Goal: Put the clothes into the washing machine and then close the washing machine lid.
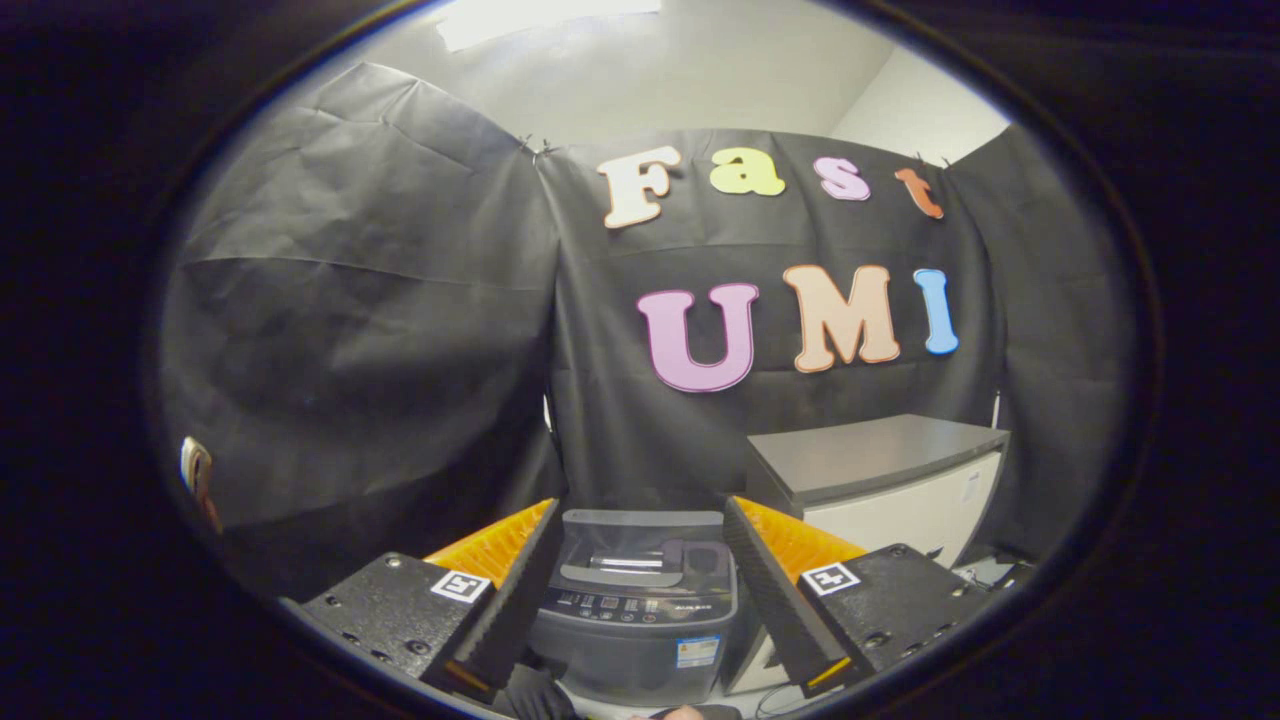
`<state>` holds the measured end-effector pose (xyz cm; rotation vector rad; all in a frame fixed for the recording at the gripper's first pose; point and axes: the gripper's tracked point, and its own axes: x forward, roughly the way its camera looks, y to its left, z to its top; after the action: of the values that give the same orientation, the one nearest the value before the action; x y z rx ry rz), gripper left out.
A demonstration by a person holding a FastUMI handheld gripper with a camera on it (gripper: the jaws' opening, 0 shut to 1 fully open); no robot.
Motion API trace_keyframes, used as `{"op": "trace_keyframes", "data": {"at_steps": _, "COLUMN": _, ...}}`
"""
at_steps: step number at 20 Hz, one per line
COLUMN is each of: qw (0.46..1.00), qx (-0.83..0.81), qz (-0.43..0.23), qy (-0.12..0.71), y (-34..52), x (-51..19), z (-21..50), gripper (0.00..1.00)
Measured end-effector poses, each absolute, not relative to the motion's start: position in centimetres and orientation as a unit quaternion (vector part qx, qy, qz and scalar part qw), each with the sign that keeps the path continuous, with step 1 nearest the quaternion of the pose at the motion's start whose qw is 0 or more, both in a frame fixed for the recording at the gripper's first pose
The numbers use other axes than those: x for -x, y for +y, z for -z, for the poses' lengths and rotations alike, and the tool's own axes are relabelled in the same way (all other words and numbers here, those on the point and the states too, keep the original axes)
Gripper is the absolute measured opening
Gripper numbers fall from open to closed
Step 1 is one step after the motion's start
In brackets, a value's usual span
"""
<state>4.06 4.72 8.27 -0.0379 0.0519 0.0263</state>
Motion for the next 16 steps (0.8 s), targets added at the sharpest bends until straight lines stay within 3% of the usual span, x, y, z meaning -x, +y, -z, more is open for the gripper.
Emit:
{"op": "trace_keyframes", "data": {"at_steps": 4, "qw": 0.999, "qx": 0.041, "qz": 0.016, "qy": 0.001, "y": 3.0, "x": -0.8, "z": -7.3, "gripper": 0.97}}
{"op": "trace_keyframes", "data": {"at_steps": 16, "qw": 0.999, "qx": -0.029, "qz": -0.017, "qy": -0.038, "y": 2.6, "x": 0.6, "z": -1.9, "gripper": 0.97}}
